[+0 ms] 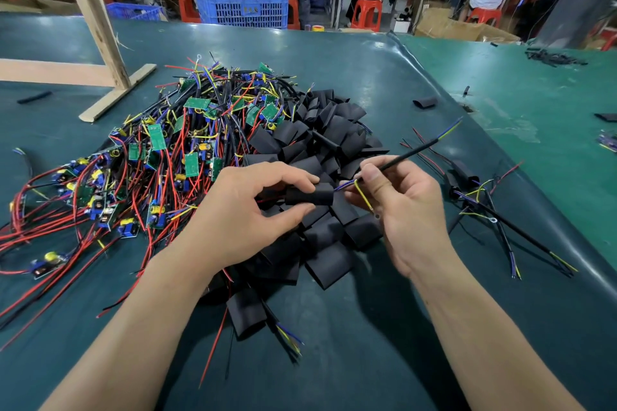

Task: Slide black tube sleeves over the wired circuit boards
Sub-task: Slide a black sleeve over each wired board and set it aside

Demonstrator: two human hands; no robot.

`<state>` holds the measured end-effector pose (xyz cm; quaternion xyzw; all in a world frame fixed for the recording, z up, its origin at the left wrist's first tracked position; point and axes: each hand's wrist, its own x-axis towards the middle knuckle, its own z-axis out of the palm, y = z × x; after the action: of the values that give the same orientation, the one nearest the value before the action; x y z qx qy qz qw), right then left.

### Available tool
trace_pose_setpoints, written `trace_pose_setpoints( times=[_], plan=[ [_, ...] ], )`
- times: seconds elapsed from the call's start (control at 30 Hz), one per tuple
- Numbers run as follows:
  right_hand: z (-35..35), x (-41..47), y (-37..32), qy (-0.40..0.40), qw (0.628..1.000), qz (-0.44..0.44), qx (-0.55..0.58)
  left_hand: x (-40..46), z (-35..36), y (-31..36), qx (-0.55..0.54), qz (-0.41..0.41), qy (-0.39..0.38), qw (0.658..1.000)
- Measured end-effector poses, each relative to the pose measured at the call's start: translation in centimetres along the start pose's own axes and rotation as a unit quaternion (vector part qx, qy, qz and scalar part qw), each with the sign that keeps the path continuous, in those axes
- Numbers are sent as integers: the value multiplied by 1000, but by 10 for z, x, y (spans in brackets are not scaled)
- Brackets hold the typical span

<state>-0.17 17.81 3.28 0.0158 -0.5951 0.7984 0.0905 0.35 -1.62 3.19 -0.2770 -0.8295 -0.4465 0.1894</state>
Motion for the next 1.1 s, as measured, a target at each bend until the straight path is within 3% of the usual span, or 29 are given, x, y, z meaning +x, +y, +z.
trace_pose_setpoints(
  times=[0.3, 0.47, 0.53, 0.63, 0.73, 0.87, 0.97, 1.1],
  plan=[
    [-1, -1, -7, -24, 989, 89, 118, 1, 2, -2, 6, 18, 39, 999],
    [2, -4, -6, -115, 971, 206, 31, 1, 3, 1, -14, 38, 36, 999],
    [2, -6, -3, -133, 969, 208, -6, 1, 3, 1, -10, 49, 12, 999],
    [-4, 0, -7, -68, 983, 169, 0, 3, 6, 0, 81, 86, 50, 992],
    [-28, 17, -22, 92, 988, 99, 71, 4, 3, -4, 133, 93, 135, 977],
    [-63, 35, -25, 271, 939, 60, 204, 2, 7, -17, 198, 32, 106, 974],
    [-70, 39, -18, 303, 908, 99, 274, 1, 7, -26, 222, -18, 100, 970],
    [-66, 38, -13, 275, 910, 157, 268, -1, 0, -36, 278, -104, 81, 951]
  ],
)
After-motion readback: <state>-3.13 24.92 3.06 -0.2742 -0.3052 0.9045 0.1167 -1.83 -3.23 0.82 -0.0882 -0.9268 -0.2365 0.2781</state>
